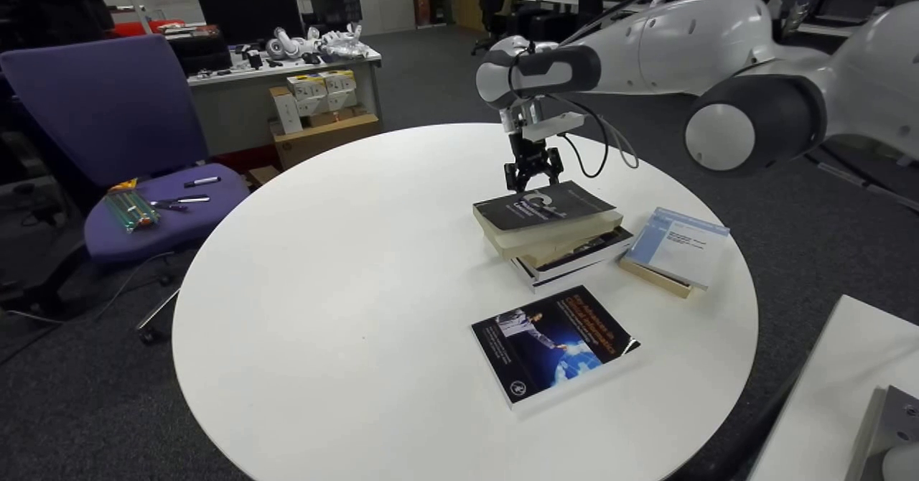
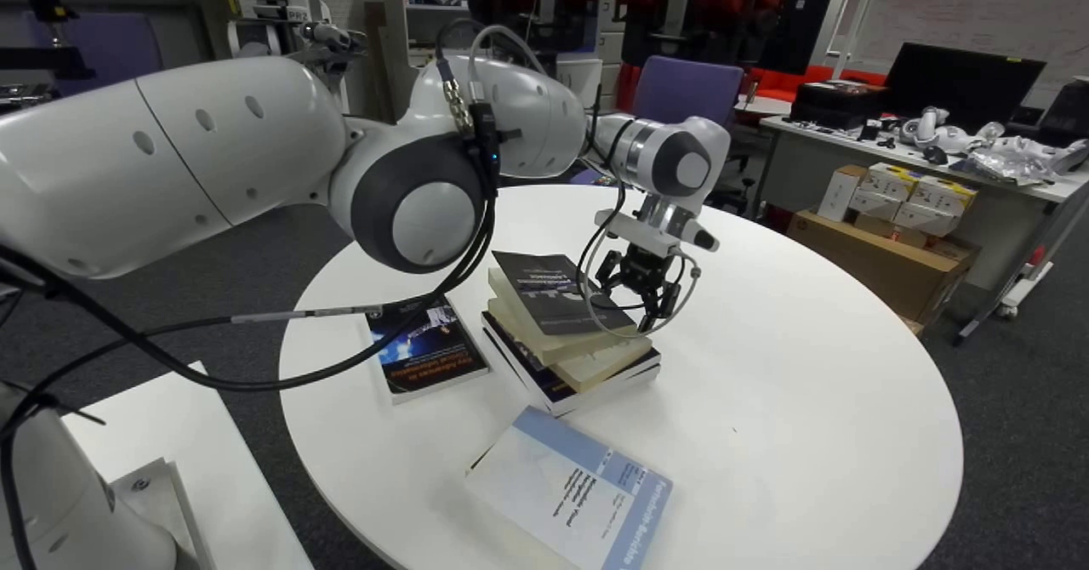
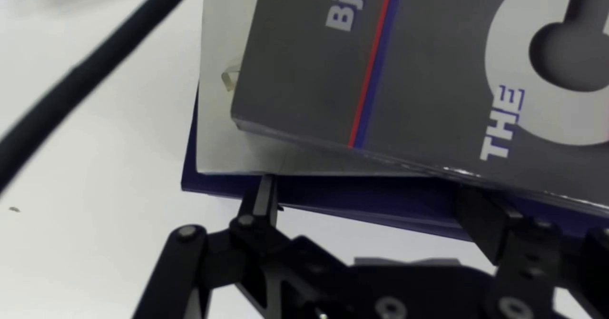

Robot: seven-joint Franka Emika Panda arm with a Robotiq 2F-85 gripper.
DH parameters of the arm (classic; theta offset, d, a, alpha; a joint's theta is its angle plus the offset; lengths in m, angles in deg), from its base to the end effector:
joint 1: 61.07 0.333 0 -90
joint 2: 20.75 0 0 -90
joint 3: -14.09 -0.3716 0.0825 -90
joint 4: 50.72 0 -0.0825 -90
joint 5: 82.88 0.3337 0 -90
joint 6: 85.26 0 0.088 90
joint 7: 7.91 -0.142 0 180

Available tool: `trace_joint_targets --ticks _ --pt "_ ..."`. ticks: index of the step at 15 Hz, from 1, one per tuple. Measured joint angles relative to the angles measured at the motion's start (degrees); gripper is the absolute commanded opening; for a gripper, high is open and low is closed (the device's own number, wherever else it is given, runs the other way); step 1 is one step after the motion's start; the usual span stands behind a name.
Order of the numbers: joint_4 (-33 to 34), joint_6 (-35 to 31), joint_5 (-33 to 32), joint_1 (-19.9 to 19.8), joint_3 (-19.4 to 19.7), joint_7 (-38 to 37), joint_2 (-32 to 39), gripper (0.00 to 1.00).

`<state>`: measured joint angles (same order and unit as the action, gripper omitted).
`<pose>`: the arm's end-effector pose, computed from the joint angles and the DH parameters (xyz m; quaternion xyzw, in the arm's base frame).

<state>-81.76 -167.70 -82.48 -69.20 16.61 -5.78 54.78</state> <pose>0.7365 -0.1197 0.1646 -0.9759 0.0613 0.2096 0.0026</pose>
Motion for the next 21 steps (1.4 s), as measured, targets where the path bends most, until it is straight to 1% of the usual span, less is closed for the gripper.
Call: trace_joint_targets --ticks 3,7,10,13,17,21 --pt "0.5 -1.0 -2.6 1.1 1.7 0.1 0.0 1.0" --pt "1.7 -7.4 -6.3 3.2 3.1 0.9 0.0 1.0" --pt "3.2 -10.8 -7.5 5.2 3.4 0.9 0.0 1.0" --pt "6.8 -11.6 -7.6 7.5 3.3 1.3 0.5 1.0" --pt "8.6 -15.4 -7.5 11.1 2.7 3.0 0.2 1.0" --pt "9.5 -15.3 -6.4 13.4 -0.2 5.5 0.1 1.0"
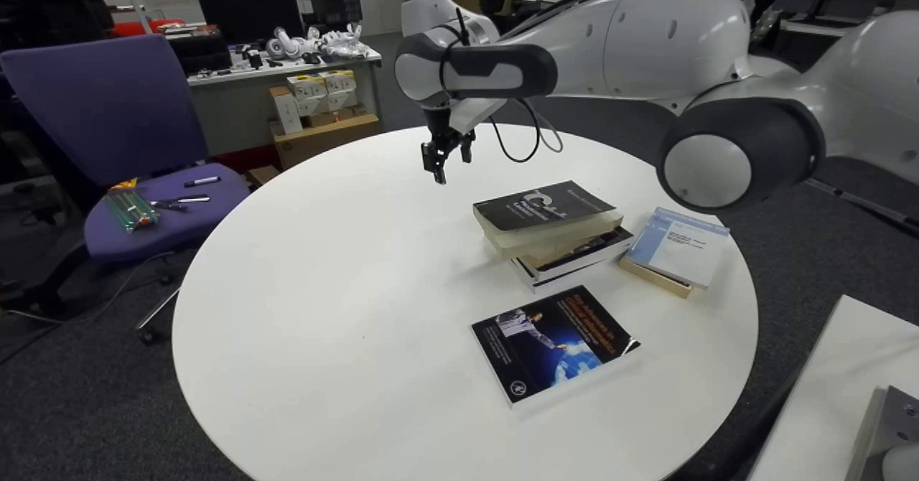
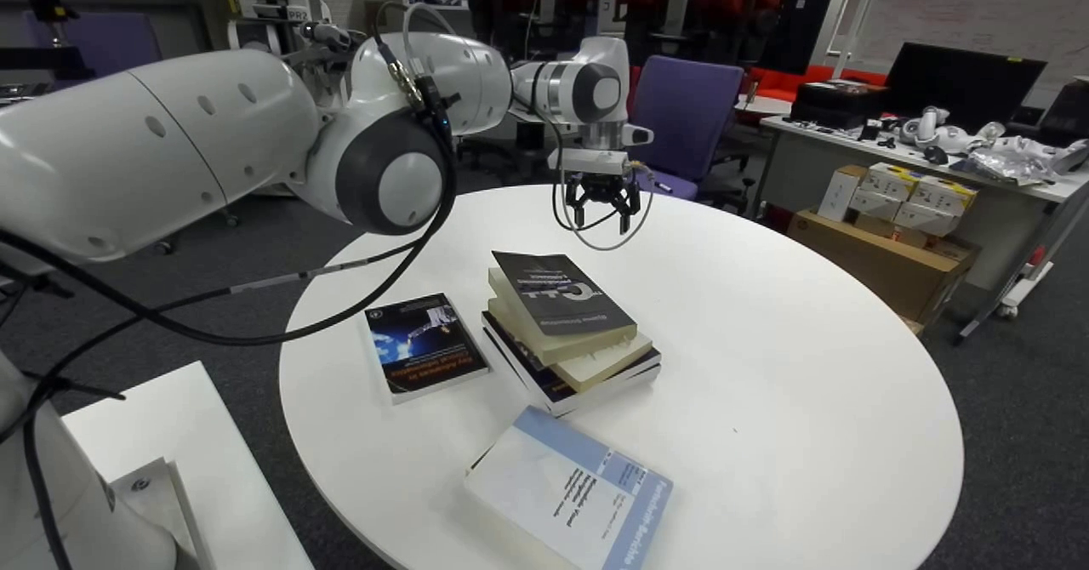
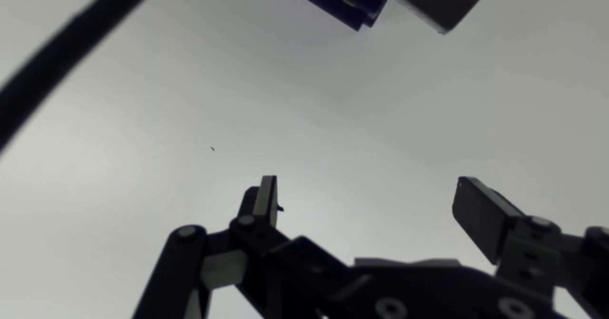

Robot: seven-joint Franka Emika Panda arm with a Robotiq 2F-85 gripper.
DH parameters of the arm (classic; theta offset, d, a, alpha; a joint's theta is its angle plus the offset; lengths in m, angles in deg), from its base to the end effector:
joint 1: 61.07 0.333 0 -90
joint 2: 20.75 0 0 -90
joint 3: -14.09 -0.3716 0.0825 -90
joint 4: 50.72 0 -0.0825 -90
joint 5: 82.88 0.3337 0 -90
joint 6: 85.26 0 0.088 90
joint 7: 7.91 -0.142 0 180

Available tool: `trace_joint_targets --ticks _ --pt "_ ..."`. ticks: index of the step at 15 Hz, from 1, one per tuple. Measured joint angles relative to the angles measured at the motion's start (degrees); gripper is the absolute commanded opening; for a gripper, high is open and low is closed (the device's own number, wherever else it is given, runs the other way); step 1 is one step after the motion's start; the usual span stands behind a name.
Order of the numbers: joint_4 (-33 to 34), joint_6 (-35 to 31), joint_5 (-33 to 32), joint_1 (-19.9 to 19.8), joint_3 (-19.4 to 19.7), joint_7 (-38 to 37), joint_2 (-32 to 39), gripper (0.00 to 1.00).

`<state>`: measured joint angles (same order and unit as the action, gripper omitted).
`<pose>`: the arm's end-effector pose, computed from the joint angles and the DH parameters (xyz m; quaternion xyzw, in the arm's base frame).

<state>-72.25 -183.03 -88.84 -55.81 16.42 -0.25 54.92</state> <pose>0.8100 0.0495 0.2454 0.9909 0.1141 0.0031 0.0713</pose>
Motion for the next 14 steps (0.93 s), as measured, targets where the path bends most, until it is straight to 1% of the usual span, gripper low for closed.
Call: trace_joint_targets --ticks 8,10,14 --pt "0.5 3.2 0.0 2.2 -3.4 13.4 0.0 1.0" --pt "0.5 4.0 -0.1 2.8 -3.4 14.7 0.0 1.0" --pt "0.5 4.1 -0.1 2.9 -3.4 14.8 0.0 1.0"
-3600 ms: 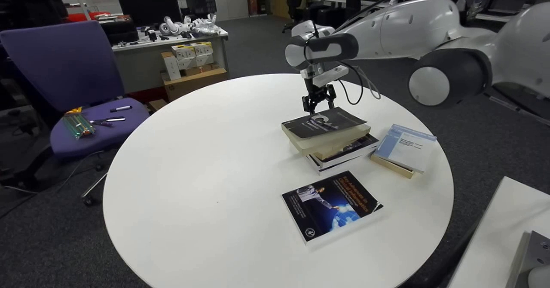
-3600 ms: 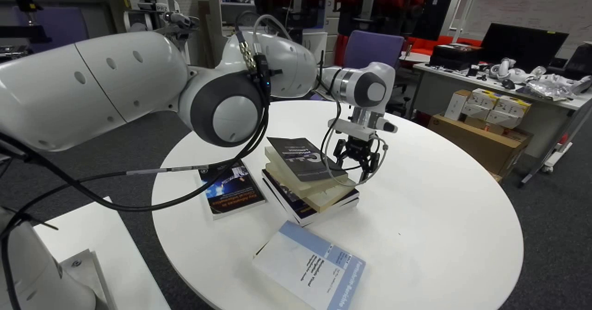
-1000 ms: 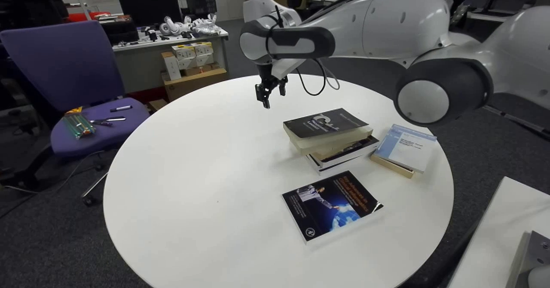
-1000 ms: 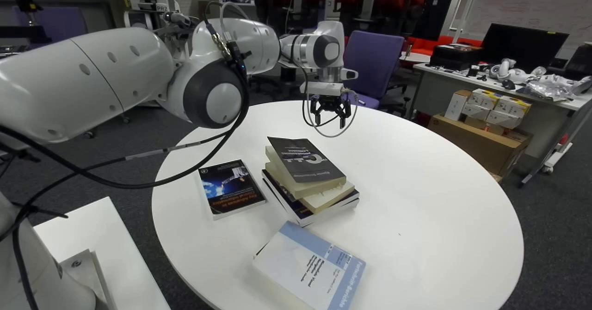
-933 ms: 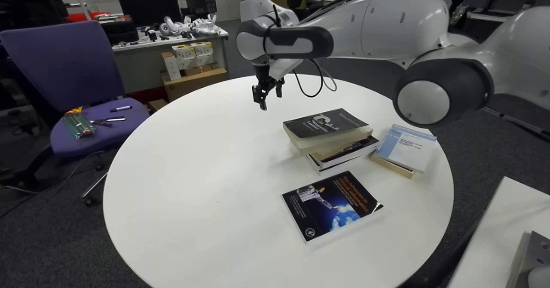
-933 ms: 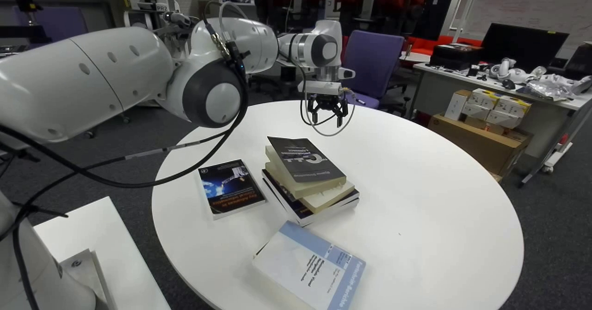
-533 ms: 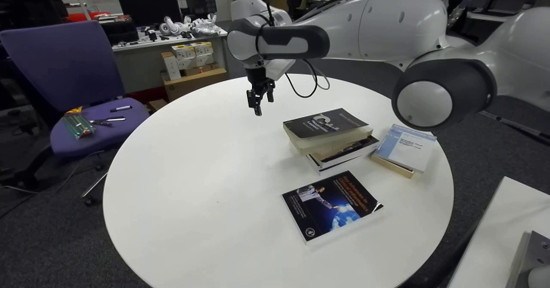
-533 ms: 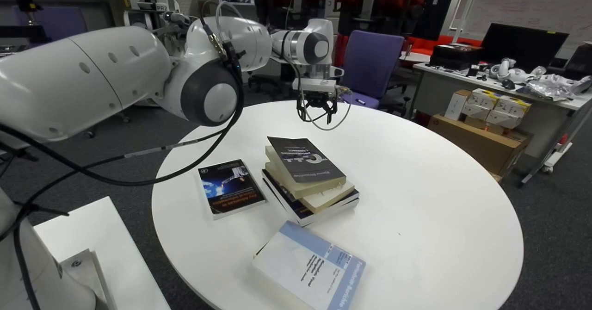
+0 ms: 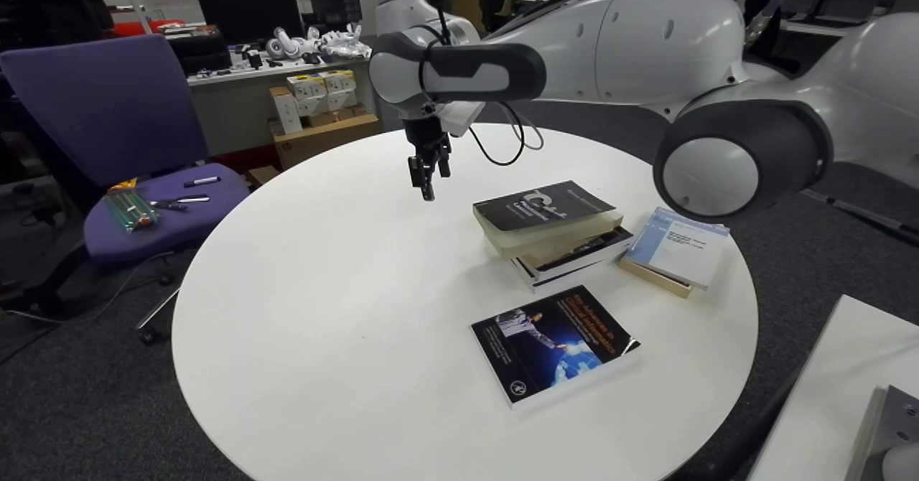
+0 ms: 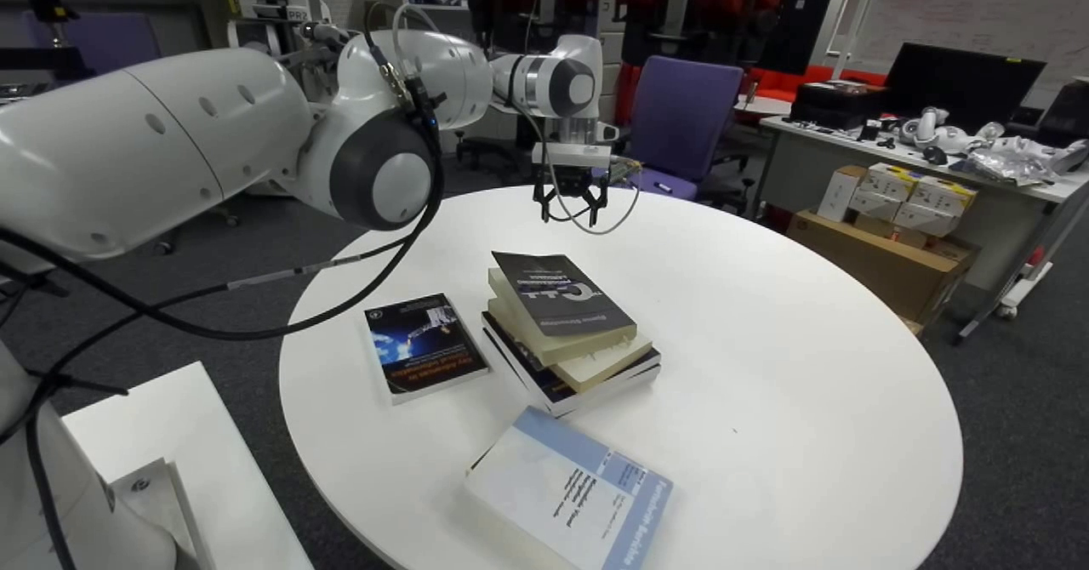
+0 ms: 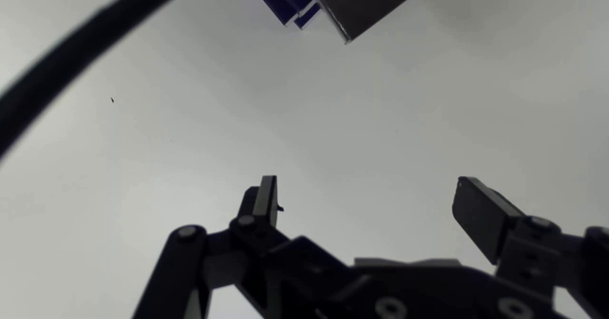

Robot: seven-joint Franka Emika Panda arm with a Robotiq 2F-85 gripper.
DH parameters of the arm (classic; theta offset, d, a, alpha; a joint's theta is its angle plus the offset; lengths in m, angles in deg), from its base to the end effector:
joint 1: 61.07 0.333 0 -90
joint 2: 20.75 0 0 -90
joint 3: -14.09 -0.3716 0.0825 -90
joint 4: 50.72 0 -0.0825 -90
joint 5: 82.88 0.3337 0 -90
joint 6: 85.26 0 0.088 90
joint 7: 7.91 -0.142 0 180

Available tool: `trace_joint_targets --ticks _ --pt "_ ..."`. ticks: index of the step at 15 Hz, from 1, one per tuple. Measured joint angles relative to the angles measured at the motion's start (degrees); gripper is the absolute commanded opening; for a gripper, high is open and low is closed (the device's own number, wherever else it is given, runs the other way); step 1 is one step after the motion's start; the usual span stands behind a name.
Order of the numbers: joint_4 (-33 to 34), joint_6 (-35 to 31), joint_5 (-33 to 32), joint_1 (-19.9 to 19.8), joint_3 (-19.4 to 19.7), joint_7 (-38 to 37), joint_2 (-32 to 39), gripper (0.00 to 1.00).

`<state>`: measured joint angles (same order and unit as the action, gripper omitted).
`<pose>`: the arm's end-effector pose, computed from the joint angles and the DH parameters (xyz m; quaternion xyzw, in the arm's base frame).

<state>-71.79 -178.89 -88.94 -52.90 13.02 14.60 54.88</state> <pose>0.7950 0.1050 0.2423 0.9612 0.2712 -0.0318 0.0400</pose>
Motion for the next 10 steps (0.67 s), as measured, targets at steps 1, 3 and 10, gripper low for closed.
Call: trace_joint_targets --ticks 1,3,10 --pt "0.0 0.0 0.0 0.0 0.0 0.0 0.0 1.0" --pt "0.0 0.0 0.1 0.1 -0.1 0.0 0.3 1.0" --pt "-0.3 -1.7 0.4 3.4 -2.7 5.4 4.8 1.0"
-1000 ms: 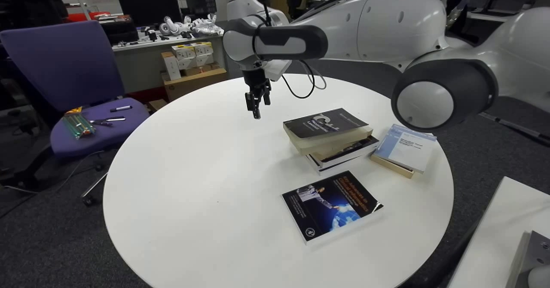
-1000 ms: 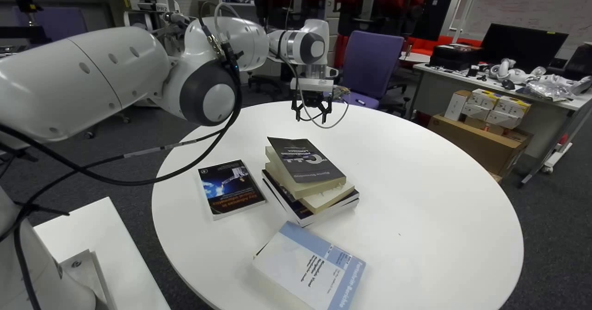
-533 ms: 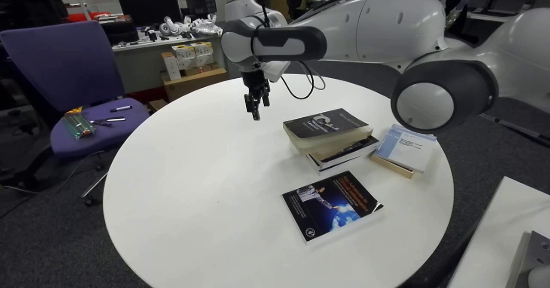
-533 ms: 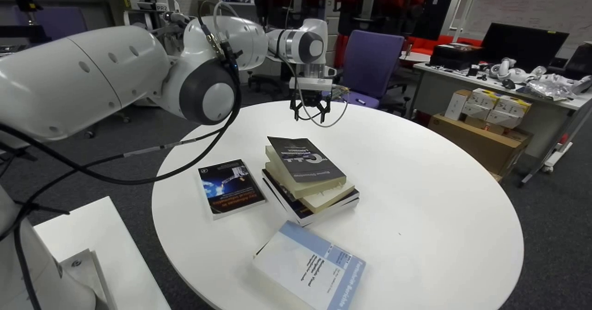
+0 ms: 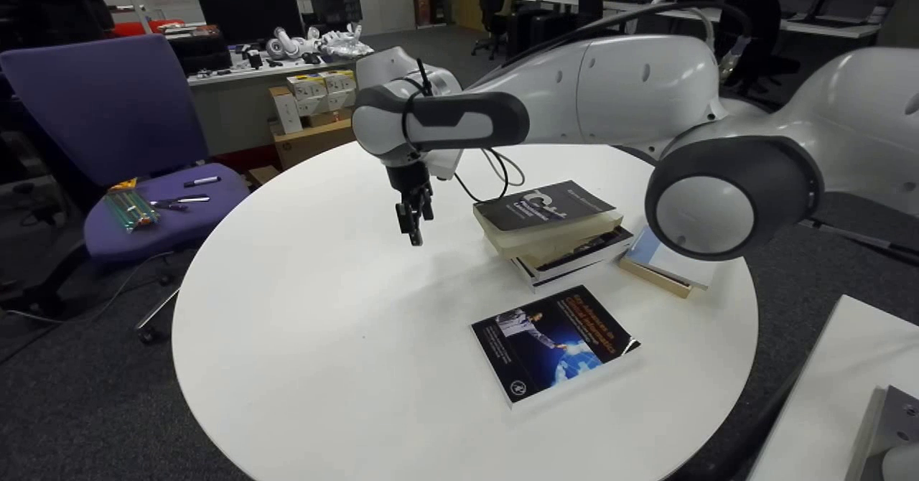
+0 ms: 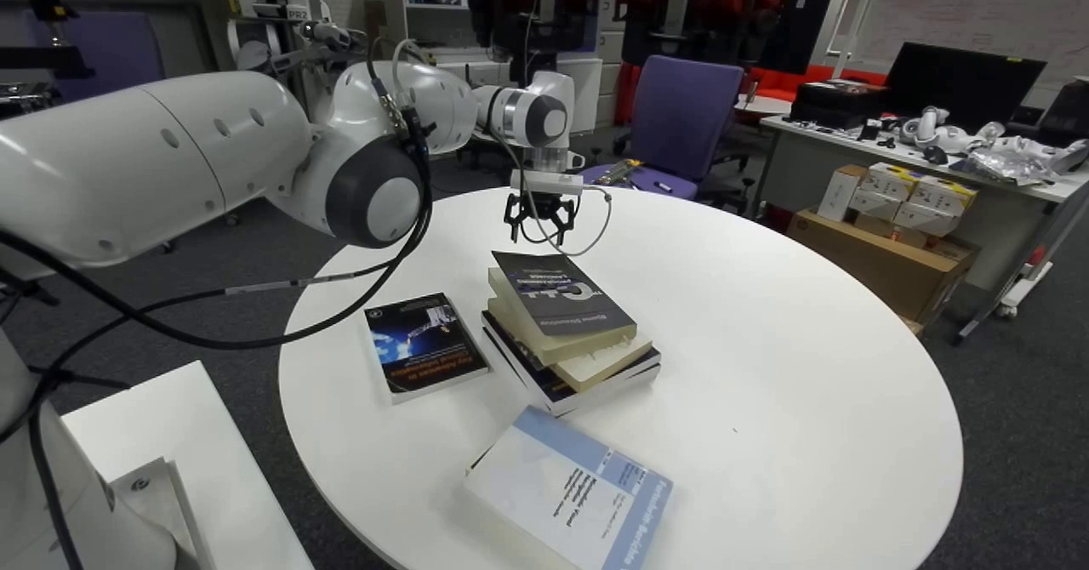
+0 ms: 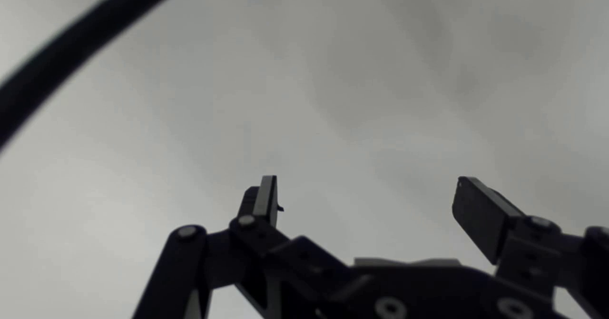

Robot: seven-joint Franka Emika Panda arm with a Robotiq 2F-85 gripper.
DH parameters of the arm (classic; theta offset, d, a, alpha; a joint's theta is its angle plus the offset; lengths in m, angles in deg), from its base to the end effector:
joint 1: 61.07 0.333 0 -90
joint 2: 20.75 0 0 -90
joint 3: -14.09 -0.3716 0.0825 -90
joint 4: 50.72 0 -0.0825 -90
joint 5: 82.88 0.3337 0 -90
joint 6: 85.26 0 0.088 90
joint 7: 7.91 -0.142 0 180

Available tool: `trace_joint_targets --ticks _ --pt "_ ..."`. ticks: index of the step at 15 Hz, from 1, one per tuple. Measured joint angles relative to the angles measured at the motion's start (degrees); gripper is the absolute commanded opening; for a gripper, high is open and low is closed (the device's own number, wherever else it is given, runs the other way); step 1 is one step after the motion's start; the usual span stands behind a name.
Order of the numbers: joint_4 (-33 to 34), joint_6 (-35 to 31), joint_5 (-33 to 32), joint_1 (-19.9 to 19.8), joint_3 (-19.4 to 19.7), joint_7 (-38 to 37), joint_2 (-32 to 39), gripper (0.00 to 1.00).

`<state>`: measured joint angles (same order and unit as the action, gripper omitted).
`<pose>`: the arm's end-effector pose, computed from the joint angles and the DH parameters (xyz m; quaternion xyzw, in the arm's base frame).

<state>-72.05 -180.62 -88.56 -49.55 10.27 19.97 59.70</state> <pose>0.7782 0.1647 0.1754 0.9348 0.3504 -0.0572 0.0085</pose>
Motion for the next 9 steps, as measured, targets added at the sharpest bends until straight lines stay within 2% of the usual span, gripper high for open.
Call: trace_joint_targets --ticks 3,9 --pt "-0.1 2.5 0.6 1.2 -1.4 5.8 1.1 1.0" --pt "0.0 17.3 -1.7 1.6 1.2 16.2 0.6 1.0"
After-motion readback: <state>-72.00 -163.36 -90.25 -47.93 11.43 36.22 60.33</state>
